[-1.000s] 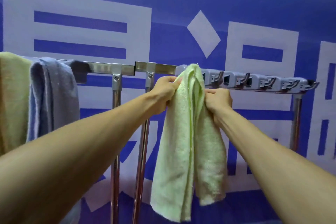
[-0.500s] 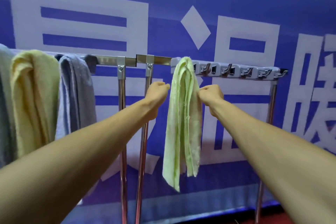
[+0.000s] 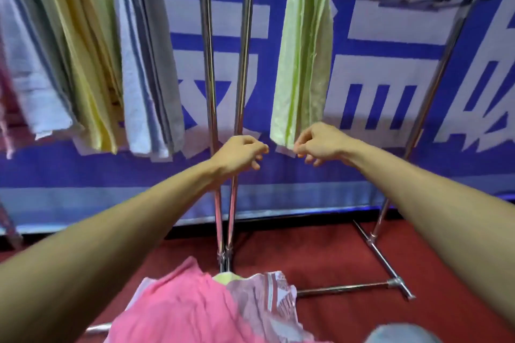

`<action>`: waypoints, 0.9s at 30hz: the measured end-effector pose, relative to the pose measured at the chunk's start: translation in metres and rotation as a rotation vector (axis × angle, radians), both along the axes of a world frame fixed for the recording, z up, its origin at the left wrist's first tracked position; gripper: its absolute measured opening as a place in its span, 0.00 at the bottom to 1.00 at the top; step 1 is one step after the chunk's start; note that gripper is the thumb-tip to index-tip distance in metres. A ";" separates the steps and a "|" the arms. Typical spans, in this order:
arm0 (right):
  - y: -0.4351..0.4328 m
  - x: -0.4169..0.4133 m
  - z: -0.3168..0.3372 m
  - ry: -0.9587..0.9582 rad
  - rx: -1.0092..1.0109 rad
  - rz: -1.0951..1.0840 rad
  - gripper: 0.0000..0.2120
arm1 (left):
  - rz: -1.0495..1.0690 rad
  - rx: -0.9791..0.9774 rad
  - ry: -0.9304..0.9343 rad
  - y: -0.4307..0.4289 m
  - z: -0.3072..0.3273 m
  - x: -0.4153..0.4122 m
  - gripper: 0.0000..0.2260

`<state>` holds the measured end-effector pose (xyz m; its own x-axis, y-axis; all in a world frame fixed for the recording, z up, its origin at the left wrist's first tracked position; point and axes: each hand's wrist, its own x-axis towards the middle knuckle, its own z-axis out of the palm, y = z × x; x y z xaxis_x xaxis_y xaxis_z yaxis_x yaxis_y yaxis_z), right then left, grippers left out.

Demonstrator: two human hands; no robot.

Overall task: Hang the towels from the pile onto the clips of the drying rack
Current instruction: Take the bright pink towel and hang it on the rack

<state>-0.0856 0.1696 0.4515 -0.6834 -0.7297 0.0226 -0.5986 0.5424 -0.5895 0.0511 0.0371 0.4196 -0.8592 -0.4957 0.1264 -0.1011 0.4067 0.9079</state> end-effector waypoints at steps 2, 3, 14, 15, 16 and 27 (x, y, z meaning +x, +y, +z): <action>-0.007 -0.002 -0.048 -0.033 0.095 0.040 0.06 | -0.011 0.003 -0.112 -0.005 -0.052 0.003 0.06; -0.011 -0.005 -0.072 -0.054 0.129 0.052 0.05 | -0.030 0.000 -0.172 -0.008 -0.077 0.003 0.05; -0.028 -0.054 -0.340 -0.339 0.417 0.007 0.08 | -0.137 0.183 -0.598 -0.037 -0.343 -0.005 0.07; -0.023 -0.057 -0.364 -0.352 0.455 -0.006 0.07 | -0.154 0.186 -0.627 -0.034 -0.365 -0.007 0.06; -0.016 -0.058 -0.386 -0.367 0.497 -0.019 0.08 | -0.166 0.202 -0.651 -0.028 -0.387 -0.010 0.07; 0.080 -0.063 -0.535 -0.283 0.931 0.034 0.19 | -0.320 0.163 -0.652 0.071 -0.529 -0.057 0.04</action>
<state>-0.1482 0.2495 -0.0833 -0.5529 -0.3919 -0.7353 -0.5246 0.8493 -0.0582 -0.0062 0.1081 -0.1093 -0.8404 -0.1774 -0.5120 -0.5390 0.3720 0.7557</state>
